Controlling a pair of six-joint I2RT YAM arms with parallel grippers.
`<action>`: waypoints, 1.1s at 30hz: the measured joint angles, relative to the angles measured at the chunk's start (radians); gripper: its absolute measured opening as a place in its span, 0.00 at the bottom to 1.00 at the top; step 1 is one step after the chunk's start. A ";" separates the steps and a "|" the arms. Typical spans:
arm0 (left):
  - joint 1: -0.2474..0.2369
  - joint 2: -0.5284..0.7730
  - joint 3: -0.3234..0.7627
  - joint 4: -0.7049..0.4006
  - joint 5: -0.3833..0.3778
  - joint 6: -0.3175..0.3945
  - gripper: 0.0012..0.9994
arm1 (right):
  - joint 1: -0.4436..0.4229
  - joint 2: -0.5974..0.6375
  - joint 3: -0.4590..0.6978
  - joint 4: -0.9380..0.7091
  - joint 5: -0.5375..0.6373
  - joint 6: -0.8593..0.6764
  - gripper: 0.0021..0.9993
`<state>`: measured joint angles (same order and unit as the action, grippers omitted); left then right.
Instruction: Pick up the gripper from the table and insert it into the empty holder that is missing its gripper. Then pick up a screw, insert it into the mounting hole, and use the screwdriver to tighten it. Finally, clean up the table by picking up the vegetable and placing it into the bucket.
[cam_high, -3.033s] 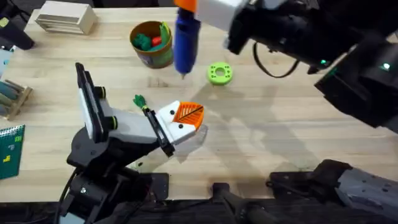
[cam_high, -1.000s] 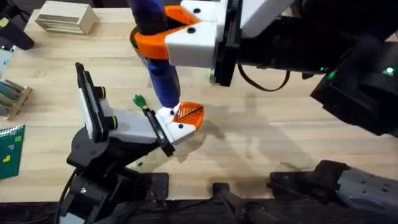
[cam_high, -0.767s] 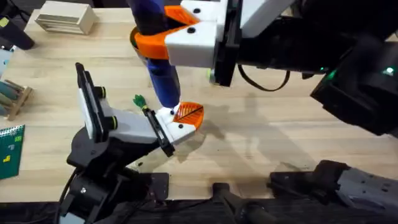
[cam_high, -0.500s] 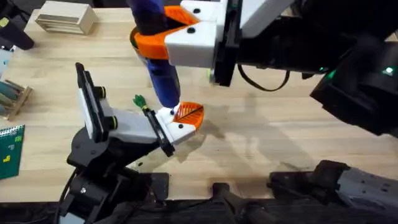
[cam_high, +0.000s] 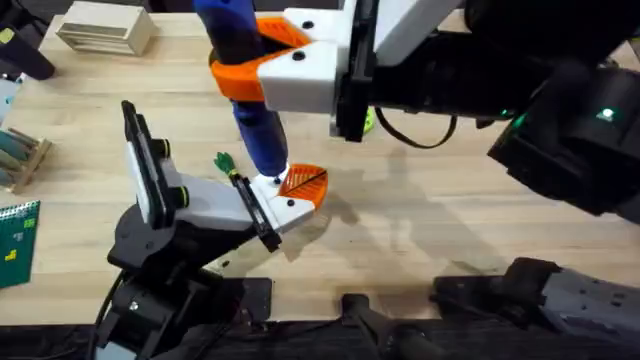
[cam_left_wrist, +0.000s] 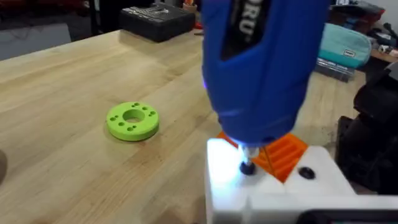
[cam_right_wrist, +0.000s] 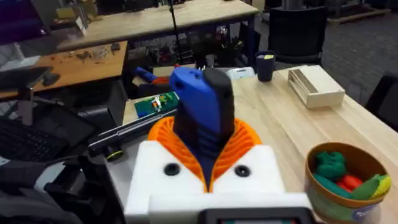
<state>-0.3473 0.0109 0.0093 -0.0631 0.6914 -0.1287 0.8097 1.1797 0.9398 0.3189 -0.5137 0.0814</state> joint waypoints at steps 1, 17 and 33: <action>0.000 0.000 0.000 0.000 0.000 0.000 0.01 | 0.000 0.000 0.000 -0.001 0.000 0.000 0.03; 0.000 0.000 0.000 0.000 0.000 0.000 0.01 | 0.000 0.000 0.000 -0.005 0.000 0.000 0.03; 0.000 0.000 0.000 0.000 0.000 0.001 0.01 | -0.068 0.000 0.034 0.080 -0.012 0.083 0.03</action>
<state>-0.3473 0.0109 0.0093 -0.0631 0.6915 -0.1280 0.7422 1.1801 0.9733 0.3994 -0.5259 0.1645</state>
